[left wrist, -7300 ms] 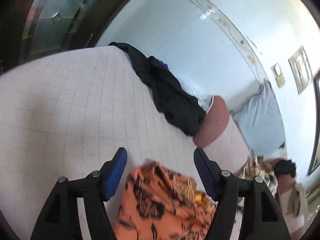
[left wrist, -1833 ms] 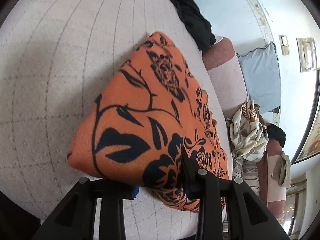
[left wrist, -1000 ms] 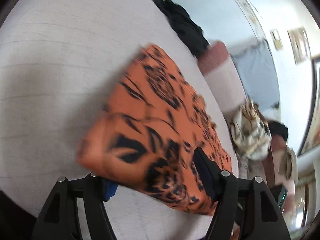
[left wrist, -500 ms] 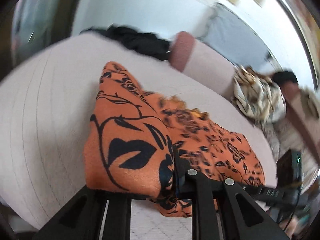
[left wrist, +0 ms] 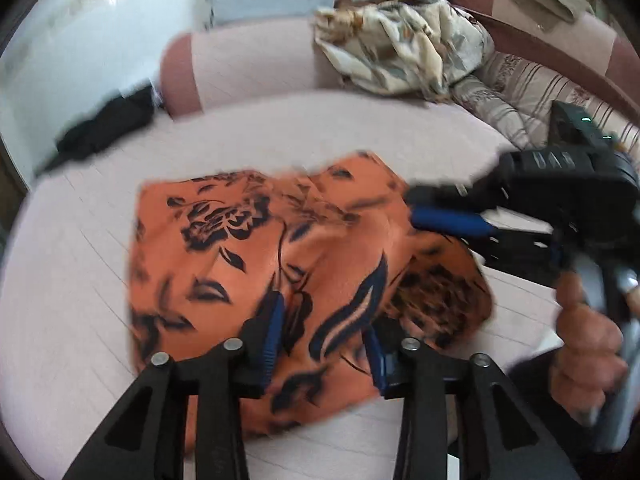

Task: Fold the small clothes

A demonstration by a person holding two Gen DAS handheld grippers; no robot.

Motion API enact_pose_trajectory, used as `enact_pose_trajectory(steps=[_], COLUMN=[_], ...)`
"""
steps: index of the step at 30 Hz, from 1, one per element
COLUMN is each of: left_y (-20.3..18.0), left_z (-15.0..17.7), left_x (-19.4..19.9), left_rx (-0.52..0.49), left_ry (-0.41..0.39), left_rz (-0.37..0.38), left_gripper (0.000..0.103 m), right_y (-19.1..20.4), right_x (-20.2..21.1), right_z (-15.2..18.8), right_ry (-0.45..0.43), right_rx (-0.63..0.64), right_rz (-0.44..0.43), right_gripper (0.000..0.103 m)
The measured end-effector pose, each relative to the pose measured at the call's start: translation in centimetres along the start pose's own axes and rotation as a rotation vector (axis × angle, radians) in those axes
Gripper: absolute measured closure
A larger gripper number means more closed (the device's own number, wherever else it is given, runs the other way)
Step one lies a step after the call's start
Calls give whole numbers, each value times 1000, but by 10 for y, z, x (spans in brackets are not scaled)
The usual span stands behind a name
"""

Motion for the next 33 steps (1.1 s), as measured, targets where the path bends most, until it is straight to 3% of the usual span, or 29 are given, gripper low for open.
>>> enact_pose_trajectory(steps=[2, 3, 4, 5, 8, 13, 17, 20, 21, 23, 24, 25, 28, 33], left_y=[7, 15, 24, 38, 82, 144, 135, 115, 109, 104, 103, 102, 105, 80], left_z=[10, 14, 18, 21, 30, 43, 51, 50, 49, 48, 47, 46, 37, 4], left_x=[11, 22, 32, 43, 62, 40, 15, 8, 8, 8, 9, 9, 17, 35], left_rx=[44, 55, 64, 79, 160, 315, 295, 224, 199, 188, 189, 196, 223, 186], left_ry=[12, -8, -33, -65, -136, -94, -50, -49, -47, -46, -40, -36, -47, -120], left_rz=[102, 138, 156, 159, 98, -10, -26, -26, -34, -42, -39, -39, -13, 2], left_gripper=[47, 46, 42, 34, 28, 28, 28, 28, 28, 28, 28, 28, 28, 28], right_y=[-9, -13, -14, -13, -5, -2, 5, 17, 20, 29, 31, 34, 41, 62], right_x=[1, -1, -6, -9, -13, -52, -79, -97, -103, -115, -118, -120, -111, -51], right_z=[-4, -3, -3, -3, -8, 0, 11, 26, 30, 40, 42, 45, 39, 21], right_ry=[13, 25, 28, 30, 51, 116, 195, 246, 259, 271, 267, 259, 186, -21], right_rx=[-52, -86, -107, -121, -108, -50, -19, 35, 60, 157, 201, 268, 293, 380], right_rz=[1, -4, -20, -48, -78, 33, 45, 59, 67, 108, 138, 182, 173, 163], right_gripper=[65, 35, 27, 27, 27, 27, 27, 27, 29, 44, 72, 77, 85, 86])
Point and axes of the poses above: each gripper's, at about its wrist camera, not at the fingertips, and x roughly against the way its jaws point, y to its left, z to its underside, the point moved 6 cm from there along -x, roughly the way its jaws point, and after that the axes turned 3 degrees about -z, right-handed, at the moved point
